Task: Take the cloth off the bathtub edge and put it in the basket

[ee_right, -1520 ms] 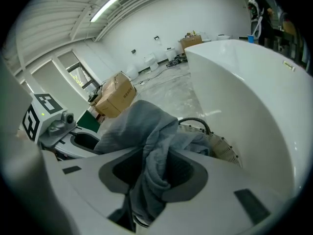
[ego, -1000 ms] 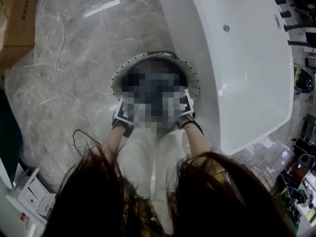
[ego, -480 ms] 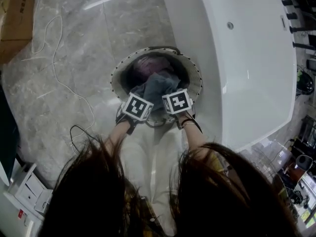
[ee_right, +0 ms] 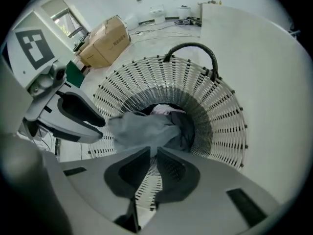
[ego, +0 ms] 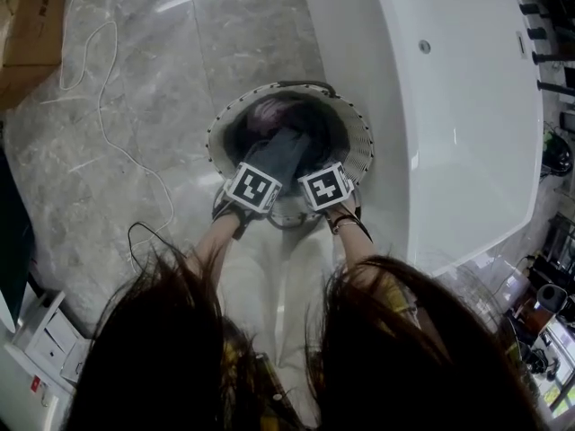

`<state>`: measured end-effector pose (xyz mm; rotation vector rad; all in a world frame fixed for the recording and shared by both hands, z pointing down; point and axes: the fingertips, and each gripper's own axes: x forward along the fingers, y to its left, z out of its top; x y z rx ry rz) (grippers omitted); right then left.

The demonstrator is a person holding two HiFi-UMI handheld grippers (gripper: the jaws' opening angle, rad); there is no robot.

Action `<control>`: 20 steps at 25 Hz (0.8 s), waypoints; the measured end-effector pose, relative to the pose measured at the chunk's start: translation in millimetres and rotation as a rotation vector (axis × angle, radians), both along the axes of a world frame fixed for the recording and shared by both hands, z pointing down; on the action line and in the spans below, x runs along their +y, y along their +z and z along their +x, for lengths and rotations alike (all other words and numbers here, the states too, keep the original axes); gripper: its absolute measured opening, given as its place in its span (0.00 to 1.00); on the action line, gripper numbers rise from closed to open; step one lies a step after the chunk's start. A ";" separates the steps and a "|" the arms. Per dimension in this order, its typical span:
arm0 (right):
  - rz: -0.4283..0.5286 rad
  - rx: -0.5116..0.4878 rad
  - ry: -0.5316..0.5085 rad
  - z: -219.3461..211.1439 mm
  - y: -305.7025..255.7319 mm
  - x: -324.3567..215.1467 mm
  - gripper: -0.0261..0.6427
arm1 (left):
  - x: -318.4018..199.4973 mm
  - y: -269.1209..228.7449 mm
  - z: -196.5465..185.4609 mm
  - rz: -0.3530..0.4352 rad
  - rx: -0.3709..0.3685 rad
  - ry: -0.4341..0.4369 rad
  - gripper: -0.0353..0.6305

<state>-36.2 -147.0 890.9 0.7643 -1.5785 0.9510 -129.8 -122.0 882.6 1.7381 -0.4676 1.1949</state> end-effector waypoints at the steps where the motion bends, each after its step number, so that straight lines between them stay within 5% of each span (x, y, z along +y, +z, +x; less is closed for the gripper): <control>1: -0.002 -0.001 0.005 -0.2 0.8 0.0 0.12 | -0.9 0.1 -1.7 0.000 0.001 -0.005 0.24; 20: 0.012 -0.070 0.059 -17.2 -53.9 -8.6 0.10 | -31.7 -45.4 5.2 0.069 0.037 -0.057 0.22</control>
